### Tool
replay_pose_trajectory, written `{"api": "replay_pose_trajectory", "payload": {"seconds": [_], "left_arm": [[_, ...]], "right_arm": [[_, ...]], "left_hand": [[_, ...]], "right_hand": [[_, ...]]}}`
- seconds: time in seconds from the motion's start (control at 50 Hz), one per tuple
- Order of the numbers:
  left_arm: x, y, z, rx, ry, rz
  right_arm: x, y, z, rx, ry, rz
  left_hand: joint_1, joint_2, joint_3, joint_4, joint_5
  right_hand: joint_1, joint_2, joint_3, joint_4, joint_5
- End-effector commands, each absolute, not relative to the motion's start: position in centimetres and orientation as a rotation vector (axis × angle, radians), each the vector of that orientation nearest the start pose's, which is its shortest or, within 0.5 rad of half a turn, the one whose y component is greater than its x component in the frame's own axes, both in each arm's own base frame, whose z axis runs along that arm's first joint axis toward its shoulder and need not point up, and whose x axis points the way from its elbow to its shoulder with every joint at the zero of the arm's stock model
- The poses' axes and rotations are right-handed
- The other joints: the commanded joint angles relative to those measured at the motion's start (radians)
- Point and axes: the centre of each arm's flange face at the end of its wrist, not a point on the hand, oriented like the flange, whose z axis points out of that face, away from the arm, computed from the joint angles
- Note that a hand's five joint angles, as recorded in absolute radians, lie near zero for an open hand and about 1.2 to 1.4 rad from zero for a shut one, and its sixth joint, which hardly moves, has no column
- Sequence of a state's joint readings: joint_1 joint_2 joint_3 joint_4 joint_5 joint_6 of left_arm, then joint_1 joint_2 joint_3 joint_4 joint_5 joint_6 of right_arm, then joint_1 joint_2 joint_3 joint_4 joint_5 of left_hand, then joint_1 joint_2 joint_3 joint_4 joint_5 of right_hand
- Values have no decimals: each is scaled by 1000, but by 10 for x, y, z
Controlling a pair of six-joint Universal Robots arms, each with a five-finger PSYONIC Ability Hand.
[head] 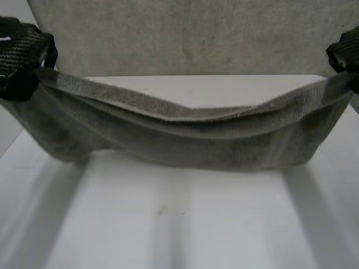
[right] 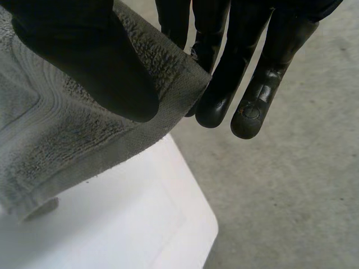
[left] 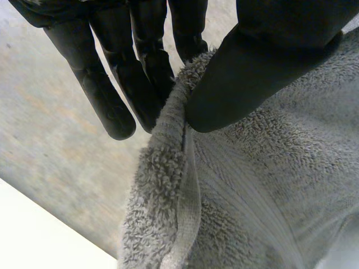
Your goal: Fold the towel.
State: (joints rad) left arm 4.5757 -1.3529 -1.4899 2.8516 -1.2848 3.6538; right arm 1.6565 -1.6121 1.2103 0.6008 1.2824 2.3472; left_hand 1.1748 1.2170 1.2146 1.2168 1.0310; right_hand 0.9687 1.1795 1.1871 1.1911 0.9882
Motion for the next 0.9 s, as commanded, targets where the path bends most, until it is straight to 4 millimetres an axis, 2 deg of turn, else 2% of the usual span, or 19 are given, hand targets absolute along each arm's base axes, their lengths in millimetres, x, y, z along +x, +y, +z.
{"api": "replay_pose_trajectory", "payload": {"seconds": [0.02,0.18,0.28,0.32,0.38,0.42,0.44,0.48,0.5,0.54,0.58,0.72,0.76,0.78,0.82,0.84,0.86,0.88,0.9], "left_arm": [[-194,-253,312,1058,2192,-1946],[-224,-297,239,1209,2341,-1682],[-247,-331,244,1171,2211,-1736],[-256,-357,279,1070,2052,-1917],[-261,-368,308,1009,1922,-2061],[-267,-379,369,840,1638,-2363],[-267,-379,369,839,1637,-2364],[-268,-372,423,661,1397,-2637],[-268,-372,423,660,1396,-2638],[-263,-357,459,530,1259,-2830],[-261,-354,459,519,1281,-2863],[-261,-359,412,568,1517,-2794],[-261,-363,370,611,1684,-2688],[-261,-363,370,611,1685,-2688],[-261,-361,322,679,1850,-2574],[-261,-361,321,679,1851,-2574],[-263,-360,299,717,1907,-2536],[-263,-360,299,717,1908,-2535],[-264,-358,275,755,1965,-2495]], "right_arm": [[203,-265,316,-1574,2338,-1782],[225,-295,270,-1625,2432,-1654],[254,-334,276,-1530,2316,-1972],[261,-365,316,-1266,2155,-2352],[263,-374,345,-1104,2018,-2545],[263,-381,398,-829,1719,-2839],[263,-381,398,-828,1717,-2840],[261,-374,433,-664,1473,-2987],[261,-374,433,-664,1472,-2988],[259,-367,442,-602,1381,-3022],[260,-366,437,-622,1389,-3001],[265,-366,403,-786,1463,-2871],[266,-368,381,-864,1518,-2796],[266,-368,381,-864,1518,-2796],[265,-372,351,-952,1597,-2695],[265,-372,351,-952,1598,-2694],[265,-373,332,-1002,1639,-2625],[266,-371,312,-1062,1670,-2545],[266,-371,312,-1063,1670,-2544]], "left_hand": [[221,179,182,180,191],[221,179,182,180,191],[221,179,182,180,191],[221,179,182,180,191],[221,179,182,180,191],[221,179,182,180,191],[221,179,182,180,191],[221,179,182,180,191],[221,179,182,180,191],[221,179,182,180,191],[221,179,182,180,191],[221,179,182,180,191],[221,179,182,180,191],[221,179,182,180,191],[221,179,182,180,191],[221,179,182,180,191],[221,179,182,180,191],[221,179,182,180,191],[221,179,182,180,191]], "right_hand": [[428,217,209,205,233],[428,217,209,205,233],[428,217,209,205,233],[428,217,209,205,233],[428,217,209,205,233],[428,217,209,205,233],[428,217,209,205,233],[428,217,209,205,233],[428,217,209,205,233],[428,217,209,205,233],[428,217,209,205,233],[428,217,209,205,233],[428,217,209,205,233],[428,217,209,205,233],[428,217,209,205,233],[428,217,209,205,233],[428,217,209,205,233],[428,217,209,205,233],[428,217,209,205,233]]}}
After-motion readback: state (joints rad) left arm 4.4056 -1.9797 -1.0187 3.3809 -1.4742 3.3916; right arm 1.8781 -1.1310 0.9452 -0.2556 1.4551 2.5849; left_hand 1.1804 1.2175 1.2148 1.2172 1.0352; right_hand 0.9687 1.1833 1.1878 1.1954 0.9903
